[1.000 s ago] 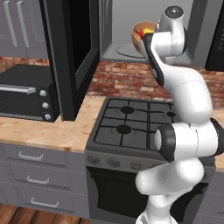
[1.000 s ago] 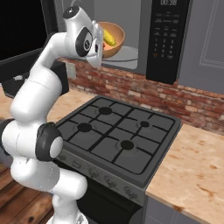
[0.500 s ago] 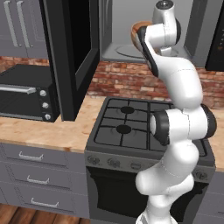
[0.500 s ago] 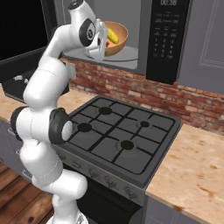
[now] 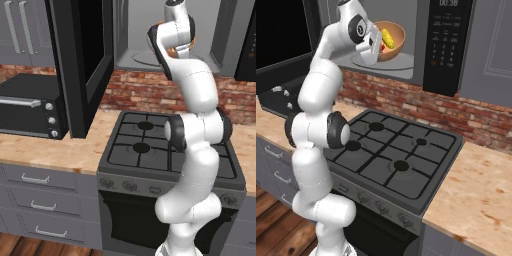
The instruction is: Place the bowl containing the fish and corn in the microwave. Close the microwave door and press the start button to microwave the meal.
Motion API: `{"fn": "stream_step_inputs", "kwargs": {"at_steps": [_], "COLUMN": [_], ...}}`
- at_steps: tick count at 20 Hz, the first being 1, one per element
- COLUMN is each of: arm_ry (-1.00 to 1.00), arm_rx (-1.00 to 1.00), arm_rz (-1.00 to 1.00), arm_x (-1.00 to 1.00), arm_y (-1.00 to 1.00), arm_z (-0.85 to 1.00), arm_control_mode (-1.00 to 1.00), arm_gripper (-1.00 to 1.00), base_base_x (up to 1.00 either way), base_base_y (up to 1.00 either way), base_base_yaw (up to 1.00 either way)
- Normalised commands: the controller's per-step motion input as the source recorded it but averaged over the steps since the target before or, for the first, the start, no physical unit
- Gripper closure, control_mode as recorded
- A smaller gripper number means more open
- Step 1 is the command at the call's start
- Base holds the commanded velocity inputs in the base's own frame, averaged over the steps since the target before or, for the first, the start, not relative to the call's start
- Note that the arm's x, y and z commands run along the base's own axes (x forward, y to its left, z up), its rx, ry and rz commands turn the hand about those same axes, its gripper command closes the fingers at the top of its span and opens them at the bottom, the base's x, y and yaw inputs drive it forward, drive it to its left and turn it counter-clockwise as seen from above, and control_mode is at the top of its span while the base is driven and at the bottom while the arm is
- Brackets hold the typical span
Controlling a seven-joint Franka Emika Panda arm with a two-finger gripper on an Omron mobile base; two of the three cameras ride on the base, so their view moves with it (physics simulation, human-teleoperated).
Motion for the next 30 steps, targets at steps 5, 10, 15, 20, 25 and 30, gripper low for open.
{"fn": "stream_step_inputs", "kwargs": {"at_steps": [5,10,15,20,25,30], "arm_ry": [0.02,-0.27,-0.57,-0.4,-0.06,-0.02], "arm_rx": [-0.04,-0.02,-0.07,-0.18,-0.25,-0.34], "arm_rz": [-0.01,0.0,0.02,0.05,0.06,0.18], "arm_x": [0.1,-0.07,-0.43,-0.96,-1.0,-1.0], "arm_y": [0.0,0.1,0.15,0.02,0.0,0.01], "arm_z": [-0.03,0.02,-0.2,-0.03,-0.33,-0.04], "arm_control_mode": [-1.0,-1.0,-1.0,-1.0,-1.0,-1.0], "arm_gripper": [-1.0,-1.0,-1.0,-1.0,-1.0,-1.0], "base_base_x": [0.0,0.0,0.0,0.0,0.0,0.0], "base_base_y": [0.0,0.0,0.0,0.0,0.0,0.0], "base_base_yaw": [0.0,0.0,0.0,0.0,0.0,0.0]}}
